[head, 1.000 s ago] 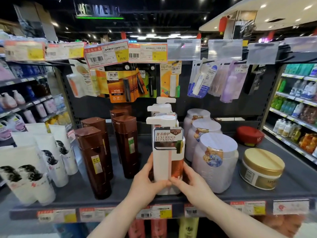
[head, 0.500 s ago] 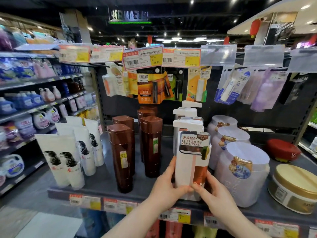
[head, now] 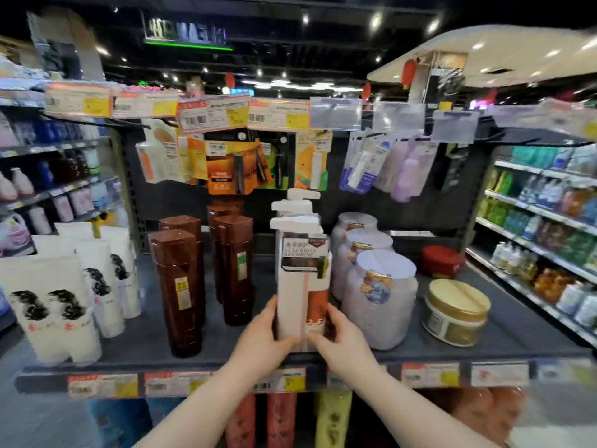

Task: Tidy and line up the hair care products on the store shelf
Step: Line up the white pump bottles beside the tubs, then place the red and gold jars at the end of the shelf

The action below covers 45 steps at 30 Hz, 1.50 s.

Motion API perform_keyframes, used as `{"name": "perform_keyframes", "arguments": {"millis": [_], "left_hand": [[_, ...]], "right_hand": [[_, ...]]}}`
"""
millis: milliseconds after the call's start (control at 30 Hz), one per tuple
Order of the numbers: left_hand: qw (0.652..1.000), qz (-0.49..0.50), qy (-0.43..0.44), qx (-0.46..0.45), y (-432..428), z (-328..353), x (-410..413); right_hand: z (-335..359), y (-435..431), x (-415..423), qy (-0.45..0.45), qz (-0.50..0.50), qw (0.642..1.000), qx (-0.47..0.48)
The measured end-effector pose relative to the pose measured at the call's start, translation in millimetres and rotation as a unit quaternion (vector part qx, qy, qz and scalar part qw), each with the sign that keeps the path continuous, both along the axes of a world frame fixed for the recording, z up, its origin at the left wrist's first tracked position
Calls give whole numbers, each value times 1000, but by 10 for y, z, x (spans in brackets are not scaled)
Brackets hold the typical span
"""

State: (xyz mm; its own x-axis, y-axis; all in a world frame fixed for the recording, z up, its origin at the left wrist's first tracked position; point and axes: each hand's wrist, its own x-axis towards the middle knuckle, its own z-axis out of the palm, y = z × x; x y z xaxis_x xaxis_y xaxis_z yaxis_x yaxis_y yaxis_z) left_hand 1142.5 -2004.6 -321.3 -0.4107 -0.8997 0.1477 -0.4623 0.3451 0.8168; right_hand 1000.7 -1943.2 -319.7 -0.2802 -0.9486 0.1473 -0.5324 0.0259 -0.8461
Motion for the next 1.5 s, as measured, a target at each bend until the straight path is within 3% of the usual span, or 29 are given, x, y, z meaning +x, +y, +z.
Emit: {"name": "perform_keyframes", "arguments": {"millis": [200,400,600,900,1067,1333,1500], "left_hand": [[999,29,12,-21,181,-7,41],[980,142,72,-117,497,6,-61],[983,11,161,-86,881,-121,-357],[985,-115,104,-76,1062,40,-951],[984,-145,77,-64,1112,184,-1622],[998,-41,29,-32,826,386,-2523],[998,13,-65,8,647,338,-2874]], "right_hand": [[47,371,30,-15,-2,1000,12],[-72,879,-123,2,-57,998,35],[-67,1275,-546,-17,-117,992,45],[124,1284,-1401,-10,-197,980,-12],[310,1219,-2074,68,-183,981,-7],[478,849,-3042,107,-108,988,0],[530,591,-3531,167,-51,984,17]]}}
